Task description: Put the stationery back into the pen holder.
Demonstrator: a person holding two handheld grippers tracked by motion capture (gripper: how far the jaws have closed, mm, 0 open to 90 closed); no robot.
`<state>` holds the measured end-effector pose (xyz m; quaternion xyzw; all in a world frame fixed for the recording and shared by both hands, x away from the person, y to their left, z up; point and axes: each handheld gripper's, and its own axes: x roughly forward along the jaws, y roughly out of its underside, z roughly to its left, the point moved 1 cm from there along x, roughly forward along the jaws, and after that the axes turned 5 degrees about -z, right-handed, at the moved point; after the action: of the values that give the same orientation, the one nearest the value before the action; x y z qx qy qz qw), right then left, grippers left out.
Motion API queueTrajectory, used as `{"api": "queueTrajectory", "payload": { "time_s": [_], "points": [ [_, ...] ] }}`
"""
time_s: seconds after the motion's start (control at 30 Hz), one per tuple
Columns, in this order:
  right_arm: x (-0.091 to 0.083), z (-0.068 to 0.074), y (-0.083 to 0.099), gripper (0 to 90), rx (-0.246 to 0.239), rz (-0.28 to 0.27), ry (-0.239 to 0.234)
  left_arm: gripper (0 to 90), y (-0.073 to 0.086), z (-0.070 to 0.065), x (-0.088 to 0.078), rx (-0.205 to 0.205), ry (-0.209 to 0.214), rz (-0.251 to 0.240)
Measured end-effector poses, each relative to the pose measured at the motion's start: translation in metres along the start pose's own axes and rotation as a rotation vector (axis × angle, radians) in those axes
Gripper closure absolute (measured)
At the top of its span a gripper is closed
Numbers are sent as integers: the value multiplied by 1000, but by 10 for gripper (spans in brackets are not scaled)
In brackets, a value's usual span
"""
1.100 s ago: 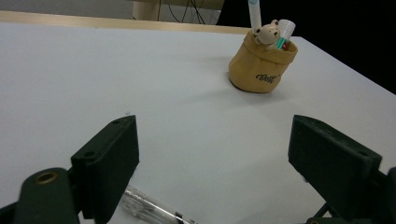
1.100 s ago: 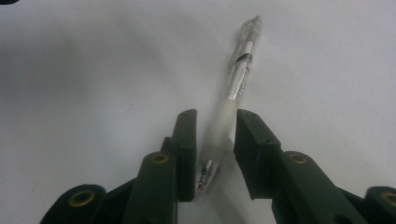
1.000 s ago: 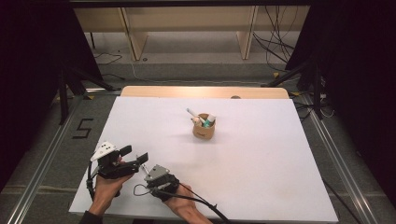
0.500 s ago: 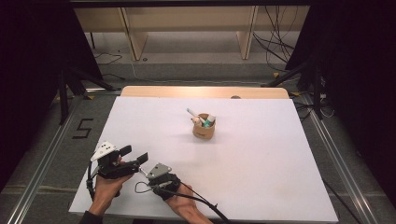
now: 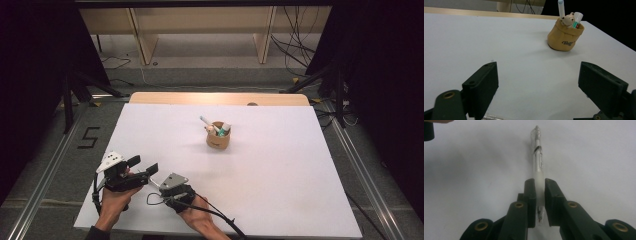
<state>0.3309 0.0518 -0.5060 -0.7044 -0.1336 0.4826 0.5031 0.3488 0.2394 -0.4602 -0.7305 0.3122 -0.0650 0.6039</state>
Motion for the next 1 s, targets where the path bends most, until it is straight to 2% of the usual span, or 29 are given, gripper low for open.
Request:
{"api": "queueTrajectory", "payload": {
  "time_s": [0.23,0.3,0.43,0.53,0.77,1.0],
  "points": [
    [-11,-8,-2,814,3,-36,3,158,-2,1,-1,-19,5,-11],
    [-18,-12,-3,814,-14,-42,6,158,-4,0,-3,-34,14,-24],
    [-40,-22,-4,814,-42,-57,20,158,-7,-3,-5,-35,26,-37],
    [-59,-31,-2,814,-59,-77,27,158,-7,-6,-4,-30,41,-25],
    [-96,-50,16,814,-96,-75,62,158,-13,-20,-3,9,88,-4],
    [-128,-54,30,813,-162,-93,98,161,-18,-40,6,95,197,90]
  ]
}}
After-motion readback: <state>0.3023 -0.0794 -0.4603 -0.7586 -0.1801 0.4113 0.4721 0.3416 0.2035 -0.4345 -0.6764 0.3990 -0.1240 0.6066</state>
